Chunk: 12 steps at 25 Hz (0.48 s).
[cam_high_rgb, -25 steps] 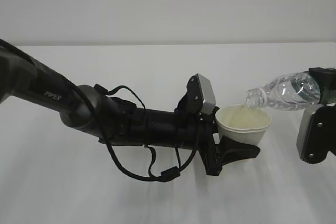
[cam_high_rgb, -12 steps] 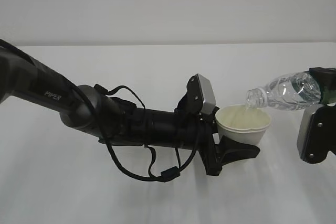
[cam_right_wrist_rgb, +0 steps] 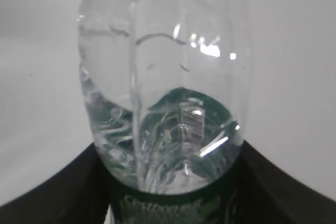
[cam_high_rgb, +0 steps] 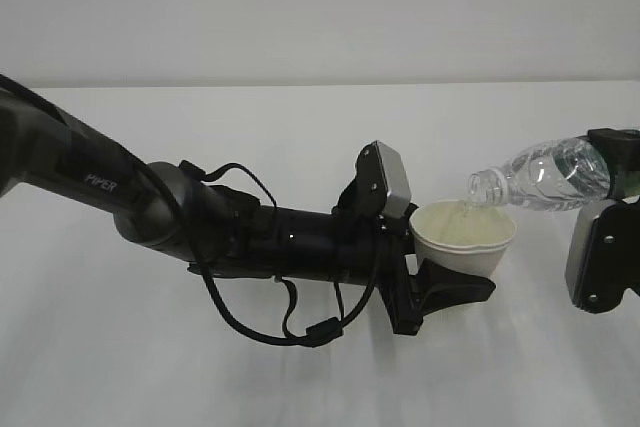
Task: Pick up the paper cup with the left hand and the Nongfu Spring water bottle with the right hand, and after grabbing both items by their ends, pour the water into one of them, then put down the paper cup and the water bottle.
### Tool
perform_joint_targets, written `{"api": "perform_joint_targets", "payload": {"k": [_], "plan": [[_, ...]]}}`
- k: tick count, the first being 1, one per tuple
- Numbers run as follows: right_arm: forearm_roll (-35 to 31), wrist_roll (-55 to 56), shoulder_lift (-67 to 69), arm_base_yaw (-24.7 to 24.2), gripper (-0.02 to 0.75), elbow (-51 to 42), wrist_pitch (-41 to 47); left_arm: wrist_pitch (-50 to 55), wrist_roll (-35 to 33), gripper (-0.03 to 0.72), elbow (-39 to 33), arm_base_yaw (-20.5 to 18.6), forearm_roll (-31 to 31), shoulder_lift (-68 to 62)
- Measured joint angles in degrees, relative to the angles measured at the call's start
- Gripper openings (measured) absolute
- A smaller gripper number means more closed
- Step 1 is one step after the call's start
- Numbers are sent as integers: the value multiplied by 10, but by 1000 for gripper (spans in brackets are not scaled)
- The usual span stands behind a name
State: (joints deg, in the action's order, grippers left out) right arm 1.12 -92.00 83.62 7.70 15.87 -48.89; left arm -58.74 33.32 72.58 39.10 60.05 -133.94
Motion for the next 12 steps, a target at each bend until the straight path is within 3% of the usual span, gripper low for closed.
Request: {"api": "perform_joint_targets", "payload": {"k": [12], "plan": [[0,-1,0,0,456,0,0,0,0,438,0,0,0,0]]}}
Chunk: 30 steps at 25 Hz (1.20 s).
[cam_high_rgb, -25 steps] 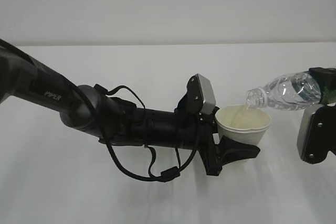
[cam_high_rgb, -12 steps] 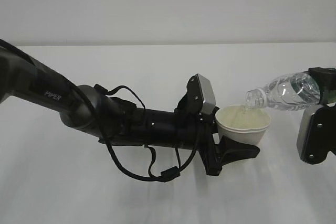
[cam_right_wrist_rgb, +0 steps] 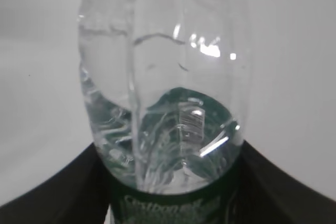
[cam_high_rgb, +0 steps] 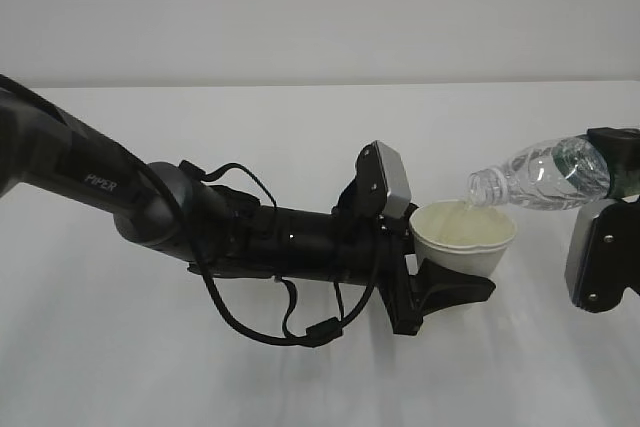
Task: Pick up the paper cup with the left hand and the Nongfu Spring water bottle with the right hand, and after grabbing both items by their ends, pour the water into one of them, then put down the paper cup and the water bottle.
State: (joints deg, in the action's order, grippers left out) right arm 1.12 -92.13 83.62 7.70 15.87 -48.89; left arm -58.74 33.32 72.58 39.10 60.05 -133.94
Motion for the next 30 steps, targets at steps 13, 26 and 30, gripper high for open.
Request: {"api": "perform_joint_targets", "payload": {"k": [13,26,30], "plan": [[0,-6,0,0,456,0,0,0,0,438,0,0,0,0],[1,-20,0,0,455,0,2,0,0,438,0,0,-2,0],[1,-20,0,0,456,0,4,0,0,438,0,0,-2,0]]}}
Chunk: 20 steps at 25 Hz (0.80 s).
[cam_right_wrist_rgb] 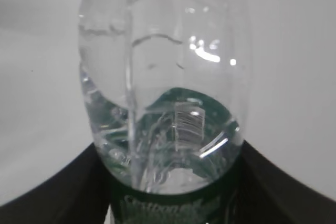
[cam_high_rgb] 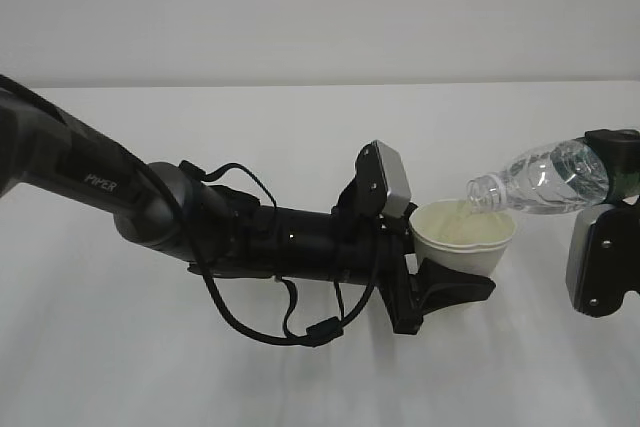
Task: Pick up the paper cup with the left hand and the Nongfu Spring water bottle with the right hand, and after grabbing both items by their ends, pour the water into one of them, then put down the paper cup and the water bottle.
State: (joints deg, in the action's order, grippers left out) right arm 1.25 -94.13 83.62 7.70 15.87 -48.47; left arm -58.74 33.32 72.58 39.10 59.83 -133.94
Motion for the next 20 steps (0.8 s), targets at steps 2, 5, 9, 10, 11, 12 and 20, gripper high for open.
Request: {"api": "perform_joint_targets", "payload": {"k": [2,5,9,10,11,12,20], "plan": [[0,0,0,0,456,0,0,0,0,438,0,0,0,0],[0,0,0,0,455,0,0,0,0,438,0,0,-1,0],[0,0,0,0,455,0,0,0,0,438,0,0,-1,0],[0,0,0,0,455,0,0,0,0,438,0,0,-1,0],[0,0,0,0,455,1,0,0,0,438,0,0,-2,0],[0,0,0,0,455,1,0,0,0,438,0,0,-2,0],[0,-2,0,0,455,3,0,1,0,437,0,0,-2,0]]}}
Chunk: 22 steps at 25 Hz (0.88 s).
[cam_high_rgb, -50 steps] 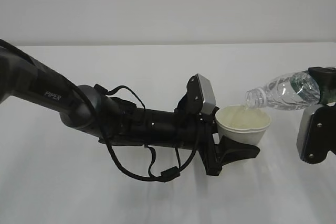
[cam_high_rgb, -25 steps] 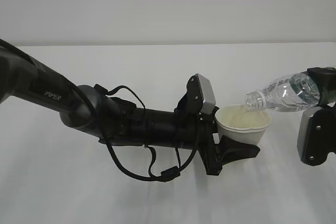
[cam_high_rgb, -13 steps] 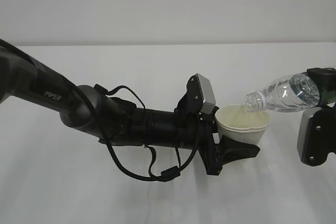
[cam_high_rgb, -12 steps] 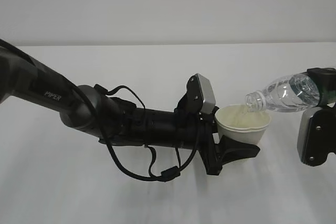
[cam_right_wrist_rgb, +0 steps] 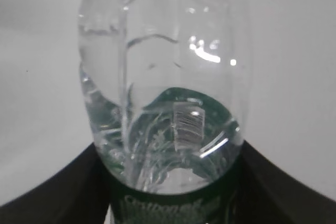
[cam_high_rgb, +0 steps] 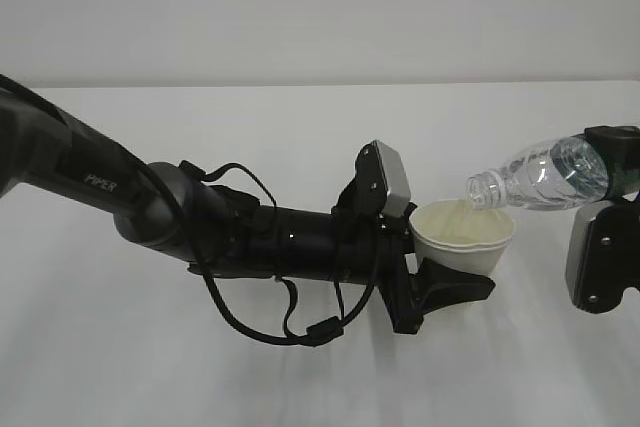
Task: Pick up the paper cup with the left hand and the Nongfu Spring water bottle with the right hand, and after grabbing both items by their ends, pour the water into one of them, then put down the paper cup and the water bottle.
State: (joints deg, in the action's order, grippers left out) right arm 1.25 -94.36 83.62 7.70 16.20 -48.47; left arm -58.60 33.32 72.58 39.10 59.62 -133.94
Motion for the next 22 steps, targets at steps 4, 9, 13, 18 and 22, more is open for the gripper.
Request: {"api": "perform_joint_targets", "payload": {"k": [4,9,13,18,22], "plan": [[0,-1,0,0,455,0,0,0,0,437,0,0,0,0],[0,-4,0,0,455,0,0,1,0,437,0,0,0,0],[1,-12,0,0,455,0,0,1,0,437,0,0,0,0],[1,-13,0,0,455,0,0,2,0,437,0,0,0,0],[2,-13,0,0,455,1,0,3,0,437,0,0,0,0]]}}
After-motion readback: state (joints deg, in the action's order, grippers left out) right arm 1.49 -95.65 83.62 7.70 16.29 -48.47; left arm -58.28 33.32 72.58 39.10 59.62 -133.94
